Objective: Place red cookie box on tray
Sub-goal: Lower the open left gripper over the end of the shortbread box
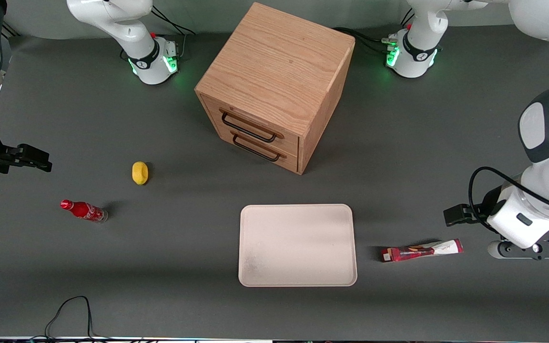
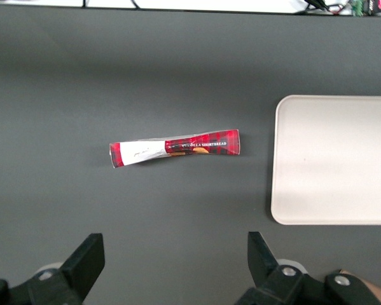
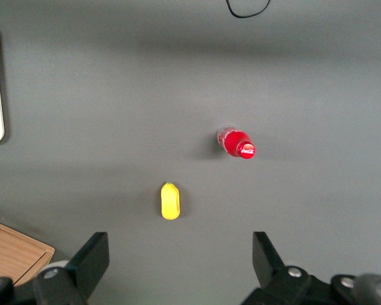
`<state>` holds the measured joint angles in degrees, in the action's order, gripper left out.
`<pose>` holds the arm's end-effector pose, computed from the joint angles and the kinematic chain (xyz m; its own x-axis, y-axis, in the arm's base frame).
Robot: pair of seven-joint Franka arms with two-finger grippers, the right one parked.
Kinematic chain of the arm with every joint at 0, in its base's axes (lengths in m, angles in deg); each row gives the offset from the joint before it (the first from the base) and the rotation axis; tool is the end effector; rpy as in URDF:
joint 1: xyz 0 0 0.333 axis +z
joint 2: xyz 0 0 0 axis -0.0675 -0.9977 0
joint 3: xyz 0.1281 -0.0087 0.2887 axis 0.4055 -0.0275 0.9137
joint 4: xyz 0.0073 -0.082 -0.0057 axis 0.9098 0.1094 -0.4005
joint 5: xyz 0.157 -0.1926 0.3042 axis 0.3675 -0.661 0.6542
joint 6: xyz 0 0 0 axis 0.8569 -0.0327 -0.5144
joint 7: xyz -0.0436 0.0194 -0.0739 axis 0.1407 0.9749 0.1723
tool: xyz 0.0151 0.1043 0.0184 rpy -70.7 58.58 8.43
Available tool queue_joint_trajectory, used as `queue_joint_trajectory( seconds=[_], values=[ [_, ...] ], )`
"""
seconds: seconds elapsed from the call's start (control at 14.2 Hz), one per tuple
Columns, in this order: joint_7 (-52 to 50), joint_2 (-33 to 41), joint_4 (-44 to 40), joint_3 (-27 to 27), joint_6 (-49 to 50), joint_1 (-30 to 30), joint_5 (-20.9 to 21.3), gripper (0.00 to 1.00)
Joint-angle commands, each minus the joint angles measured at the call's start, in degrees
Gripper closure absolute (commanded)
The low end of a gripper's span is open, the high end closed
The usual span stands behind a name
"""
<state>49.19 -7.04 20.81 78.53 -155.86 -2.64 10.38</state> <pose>0.7064 -0.0964 0.5280 0.9962 0.0770 0.0398 0.0757 -0.9966 0.0328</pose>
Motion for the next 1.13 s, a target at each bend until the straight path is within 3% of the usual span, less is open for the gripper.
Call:
queue_joint_trajectory(
  seconds=[0.0,0.7,0.84,1.06],
  values=[
    [-16.41,-1.59,-2.03,-0.02,-0.29,0.01,0.42,0.0],
    [-91.55,-1.32,-1.5,0.15,-0.81,0.71,1.29,0.0],
    [-97.86,-1.58,-1.15,0.33,-2.21,0.71,2.09,0.0],
    [-98.05,-3.6,2.44,0.33,-7.3,0.62,2.35,0.0]
  ],
)
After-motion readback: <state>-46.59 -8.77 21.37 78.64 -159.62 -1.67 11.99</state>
